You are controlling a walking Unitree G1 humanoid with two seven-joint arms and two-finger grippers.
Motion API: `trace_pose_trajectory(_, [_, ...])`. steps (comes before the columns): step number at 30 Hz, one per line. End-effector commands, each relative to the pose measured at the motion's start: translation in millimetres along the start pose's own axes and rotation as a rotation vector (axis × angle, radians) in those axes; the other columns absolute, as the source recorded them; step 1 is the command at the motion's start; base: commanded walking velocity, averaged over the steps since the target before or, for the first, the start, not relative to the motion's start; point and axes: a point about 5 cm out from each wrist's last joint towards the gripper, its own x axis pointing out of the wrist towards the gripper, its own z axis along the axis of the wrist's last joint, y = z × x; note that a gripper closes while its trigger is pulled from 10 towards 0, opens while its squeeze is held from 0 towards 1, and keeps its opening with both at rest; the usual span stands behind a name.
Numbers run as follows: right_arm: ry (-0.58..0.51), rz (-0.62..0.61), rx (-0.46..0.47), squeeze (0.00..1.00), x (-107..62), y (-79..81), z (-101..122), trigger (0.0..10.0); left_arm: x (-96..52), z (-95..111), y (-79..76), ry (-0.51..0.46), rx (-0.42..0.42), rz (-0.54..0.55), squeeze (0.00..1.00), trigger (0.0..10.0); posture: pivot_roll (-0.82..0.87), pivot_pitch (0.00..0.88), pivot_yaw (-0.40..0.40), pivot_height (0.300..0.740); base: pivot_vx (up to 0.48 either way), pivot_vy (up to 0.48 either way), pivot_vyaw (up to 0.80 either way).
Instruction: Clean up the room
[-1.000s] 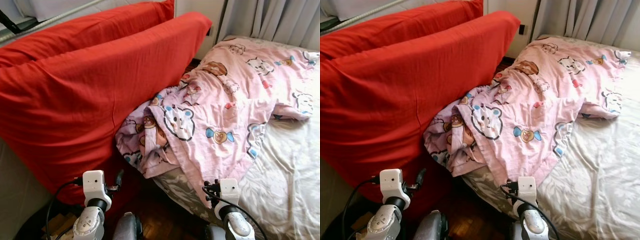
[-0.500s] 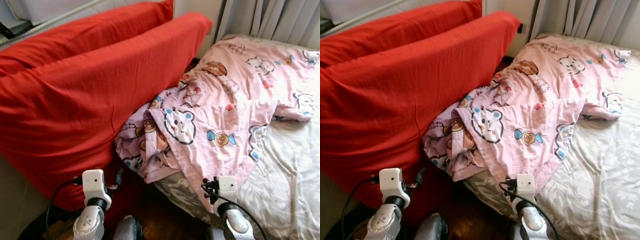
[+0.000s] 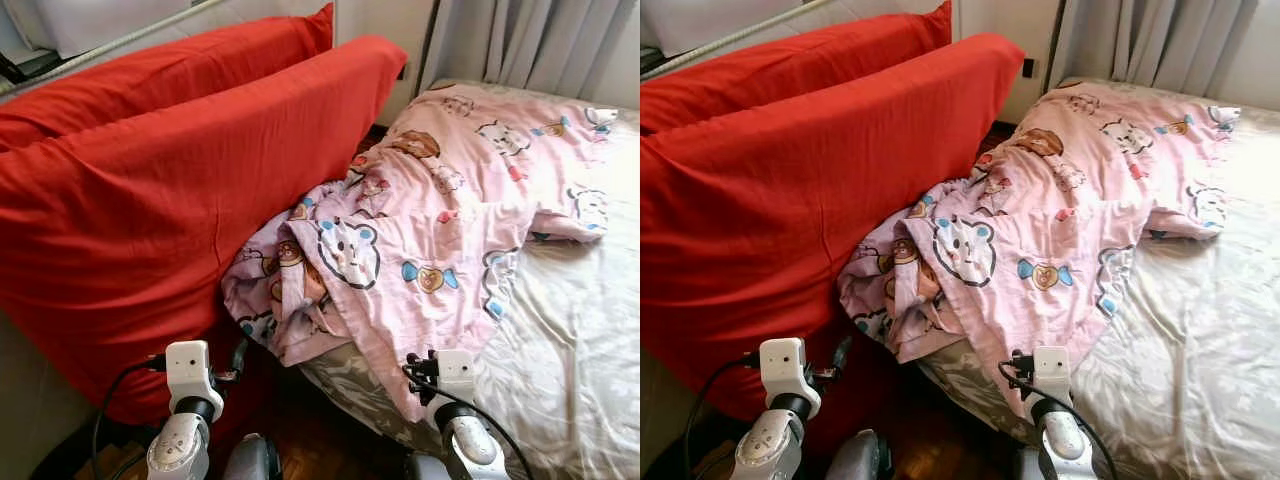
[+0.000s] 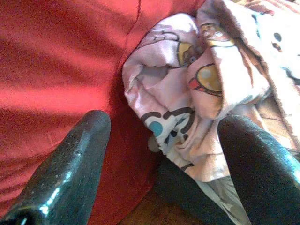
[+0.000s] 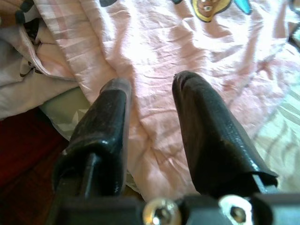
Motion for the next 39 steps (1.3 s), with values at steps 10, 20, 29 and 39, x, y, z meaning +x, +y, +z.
trace_pose_trajectory(10, [-0.011, -0.048, 0.028, 0.0, 1.1, -3.4, 3.3, 10.0, -2.7, -0.6, 4.4, 0.001, 0.008, 0.008, 0.0, 10.0, -0.06, 0.112, 0.045, 0.626, 0.252, 0.0, 0.0])
trace_pose_trajectory(20, [0.037, -0.158, 0.127, 0.0, -1.3, -16.1, -3.4, 10.0, -2.6, -0.3, 4.0, -0.002, 0.009, 0.009, 0.0, 10.0, -0.05, 0.112, 0.045, 0.626, 0.0, 0.0, 0.0])
trace_pose_trajectory(29, [0.085, -0.241, 0.282, 0.0, -5.1, -25.6, -12.4, 10.0, -3.6, 0.4, 4.2, -0.002, 0.014, 0.006, 0.0, 10.0, -0.05, 0.125, 0.05, 0.626, 0.0, 0.0, 0.0])
trace_pose_trajectory(39, [0.104, -0.251, 0.323, 1.0, 4.8, -29.8, -1.7, 10.0, 9.2, 12.3, 1.6, -0.031, 0.042, -0.023, 0.0, 10.0, -0.03, 0.162, 0.062, 0.626, 0.0, 0.0, 0.0])
